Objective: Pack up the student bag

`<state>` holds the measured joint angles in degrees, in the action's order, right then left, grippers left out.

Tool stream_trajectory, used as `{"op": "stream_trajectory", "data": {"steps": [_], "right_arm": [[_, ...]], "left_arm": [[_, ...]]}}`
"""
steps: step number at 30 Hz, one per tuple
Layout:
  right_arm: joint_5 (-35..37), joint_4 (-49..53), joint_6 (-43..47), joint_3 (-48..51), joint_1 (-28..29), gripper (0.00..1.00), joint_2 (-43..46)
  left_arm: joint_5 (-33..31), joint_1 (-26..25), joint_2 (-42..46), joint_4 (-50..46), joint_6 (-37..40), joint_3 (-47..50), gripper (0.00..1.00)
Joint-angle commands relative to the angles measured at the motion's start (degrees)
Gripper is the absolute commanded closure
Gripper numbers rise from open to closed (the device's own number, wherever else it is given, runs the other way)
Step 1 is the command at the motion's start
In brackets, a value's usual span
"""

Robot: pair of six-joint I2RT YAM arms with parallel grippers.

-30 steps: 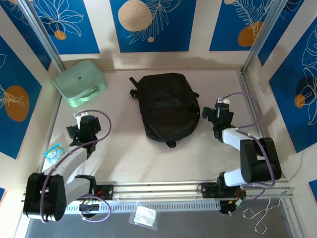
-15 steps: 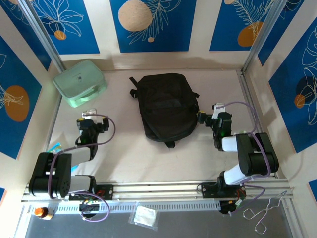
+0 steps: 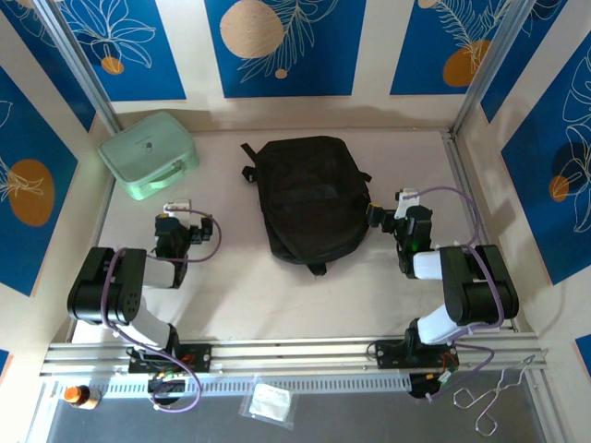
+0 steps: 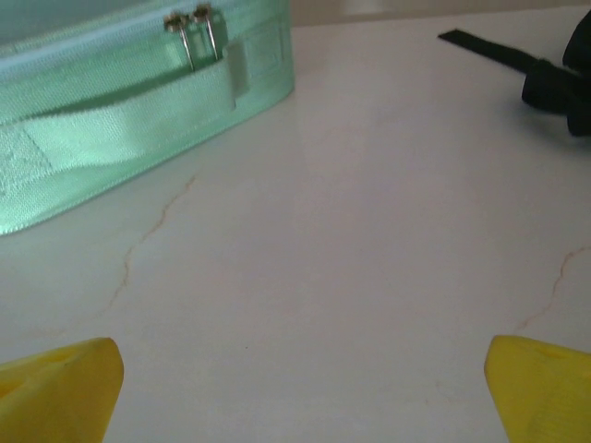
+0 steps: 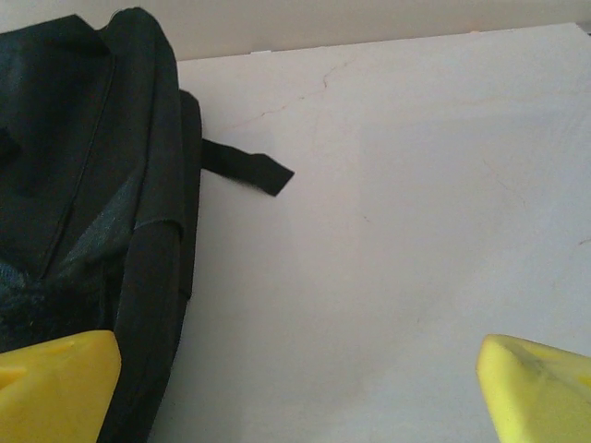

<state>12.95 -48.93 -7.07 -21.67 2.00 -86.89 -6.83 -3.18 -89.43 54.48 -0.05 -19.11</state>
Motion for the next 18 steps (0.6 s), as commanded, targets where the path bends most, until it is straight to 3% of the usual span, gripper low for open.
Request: {"op": "stream_trajectory", "data": {"steps": [1, 18], "right_arm": [[1.53, 0.53, -0.48, -1.22, -0.33, 0.01, -0.51], [1.51, 0.50, -0.52, -1.16, -0.39, 0.01, -0.47]], "left_arm": [[0.42, -0.07, -0.15, 1.33, 0.76, -1.30, 0.00], [2.61, -0.07, -0.56, -1.92, 1.80, -3.12, 0.00]]}}
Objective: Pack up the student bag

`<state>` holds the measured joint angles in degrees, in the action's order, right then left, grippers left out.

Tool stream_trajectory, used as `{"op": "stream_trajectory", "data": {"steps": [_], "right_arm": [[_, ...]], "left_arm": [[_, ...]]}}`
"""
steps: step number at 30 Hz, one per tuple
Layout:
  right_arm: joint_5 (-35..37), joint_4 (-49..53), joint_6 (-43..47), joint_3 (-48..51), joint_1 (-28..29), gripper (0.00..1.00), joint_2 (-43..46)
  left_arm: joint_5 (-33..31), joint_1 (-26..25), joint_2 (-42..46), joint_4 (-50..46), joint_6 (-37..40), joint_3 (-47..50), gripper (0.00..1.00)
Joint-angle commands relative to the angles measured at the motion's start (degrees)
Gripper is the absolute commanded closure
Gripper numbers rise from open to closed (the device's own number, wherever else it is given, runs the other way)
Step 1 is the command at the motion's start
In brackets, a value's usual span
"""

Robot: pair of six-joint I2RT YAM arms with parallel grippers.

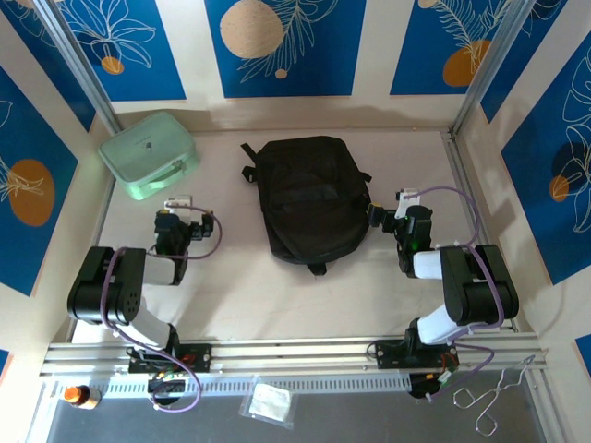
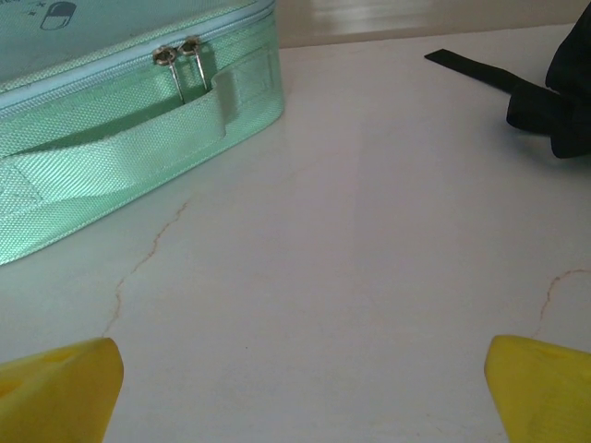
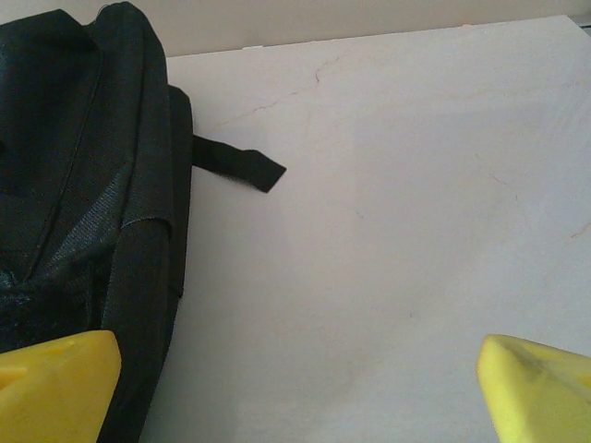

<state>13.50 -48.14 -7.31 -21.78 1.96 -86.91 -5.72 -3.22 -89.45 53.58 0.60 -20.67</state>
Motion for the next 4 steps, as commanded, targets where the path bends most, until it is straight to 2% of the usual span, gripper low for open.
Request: {"op": "stream_trajectory", "data": {"steps": [1, 4], "right_arm": [[0.92, -0.27, -0.29, -1.07, -0.33, 0.01, -0.45], [0.74, -0.63, -0.25, -0.84, -0.45, 0.01, -0.36]], "left_arm": [[1.41, -0.03, -0.63, -0.97, 1.15, -1.53, 0.00], [1.67, -0.03, -0.37, 0.20, 1.11, -0.84, 0.00]]}}
